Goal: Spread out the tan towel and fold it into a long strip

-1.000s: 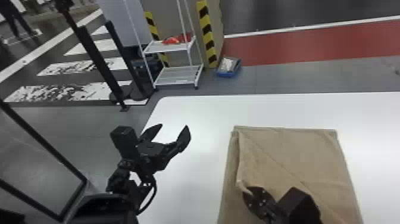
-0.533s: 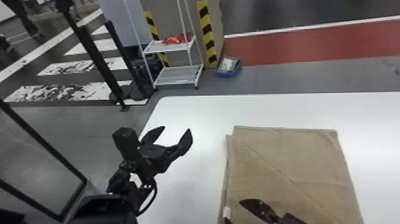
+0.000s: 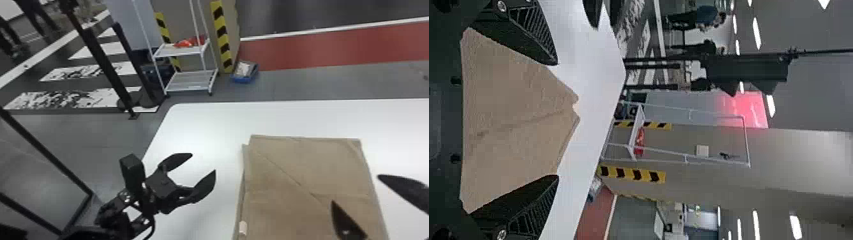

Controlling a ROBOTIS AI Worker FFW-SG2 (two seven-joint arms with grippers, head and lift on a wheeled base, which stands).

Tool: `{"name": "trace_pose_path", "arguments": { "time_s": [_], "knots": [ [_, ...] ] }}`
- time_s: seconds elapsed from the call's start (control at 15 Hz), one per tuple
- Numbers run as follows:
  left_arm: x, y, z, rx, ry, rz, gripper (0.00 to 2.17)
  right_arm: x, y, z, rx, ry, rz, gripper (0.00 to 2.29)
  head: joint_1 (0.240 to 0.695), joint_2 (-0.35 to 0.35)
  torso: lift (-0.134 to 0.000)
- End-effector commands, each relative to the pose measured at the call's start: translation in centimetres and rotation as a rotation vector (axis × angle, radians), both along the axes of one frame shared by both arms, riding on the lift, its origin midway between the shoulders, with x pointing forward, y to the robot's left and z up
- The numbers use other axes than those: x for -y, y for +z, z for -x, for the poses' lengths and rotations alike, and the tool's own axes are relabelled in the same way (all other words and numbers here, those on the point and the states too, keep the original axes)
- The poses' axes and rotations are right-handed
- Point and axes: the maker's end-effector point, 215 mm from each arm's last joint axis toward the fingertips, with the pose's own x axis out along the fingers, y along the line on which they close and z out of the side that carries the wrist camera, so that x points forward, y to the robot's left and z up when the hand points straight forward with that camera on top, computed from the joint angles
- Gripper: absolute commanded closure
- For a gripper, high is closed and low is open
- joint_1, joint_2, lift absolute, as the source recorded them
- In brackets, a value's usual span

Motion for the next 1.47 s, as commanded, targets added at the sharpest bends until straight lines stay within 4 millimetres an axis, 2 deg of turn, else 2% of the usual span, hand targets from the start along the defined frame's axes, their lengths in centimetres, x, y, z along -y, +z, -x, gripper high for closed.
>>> {"name": "trace_pose_path", "arguments": {
  "time_s": [0.0,0.07,0.13,0.2,0.33,0.4,0.47,0.53,0.6,0.67,0.87,1.07,1.27,1.4],
  "knots": [
    [-1.0,1.1,2.8,0.025,-0.060,-0.095,0.11,9.6,1.4,-1.5,0.039,-0.184,-0.030,0.06,0.695,0.295,-0.118],
    [-0.6,0.4,4.0,0.002,-0.107,-0.139,0.14,12.8,1.5,-1.7,0.045,-0.246,-0.047,0.06,0.695,0.263,-0.118],
    [0.1,-0.2,5.1,-0.019,-0.159,-0.172,0.15,17.8,1.2,-1.6,0.043,-0.343,-0.081,0.06,0.695,0.186,-0.118],
    [0.8,-0.9,6.4,-0.043,-0.214,-0.202,0.15,21.9,0.6,-1.2,0.043,-0.422,-0.101,0.07,0.695,0.132,-0.118],
    [2.5,-2.0,8.1,-0.055,-0.291,-0.238,0.15,28.4,-1.2,-0.5,0.023,-0.549,-0.084,0.07,0.695,0.017,-0.118],
    [3.9,-3.2,8.9,-0.076,-0.343,-0.270,0.15,31.6,-2.1,-0.1,0.006,-0.606,-0.080,0.07,0.695,-0.048,-0.118],
    [5.5,-4.1,9.7,-0.076,-0.399,-0.321,0.16,34.0,-2.7,0.4,-0.006,-0.647,-0.092,0.07,0.695,-0.102,-0.118],
    [7.3,-4.8,10.7,-0.057,-0.476,-0.384,0.19,36.1,-3.1,1.0,-0.019,-0.685,-0.105,0.07,0.695,-0.232,-0.118],
    [8.5,-5.3,11.4,-0.059,-0.520,-0.393,0.21,37.6,-3.5,1.5,-0.031,-0.712,-0.113,0.07,0.695,-0.297,-0.118],
    [9.3,-5.4,11.8,-0.061,-0.541,-0.386,0.21,38.5,-3.6,2.0,-0.036,-0.729,-0.124,0.07,0.695,-0.349,-0.118],
    [12.3,-6.9,13.6,-0.084,-0.668,-0.426,0.21,40.6,-3.9,2.8,-0.058,-0.758,-0.167,0.07,0.695,-0.350,-0.118],
    [13.5,-7.7,13.5,-0.094,-0.681,-0.435,0.21,40.9,-3.9,2.8,-0.059,-0.763,-0.175,0.07,0.695,-0.350,-0.118],
    [15.4,-8.7,13.3,-0.080,-0.682,-0.475,0.22,40.8,-4.5,2.3,-0.079,-0.762,-0.194,0.07,0.695,-0.350,-0.118],
    [15.3,-9.7,13.0,-0.099,-0.680,-0.491,0.27,40.6,-4.6,2.2,-0.084,-0.752,-0.206,0.07,0.695,-0.350,-0.118]
  ]
}}
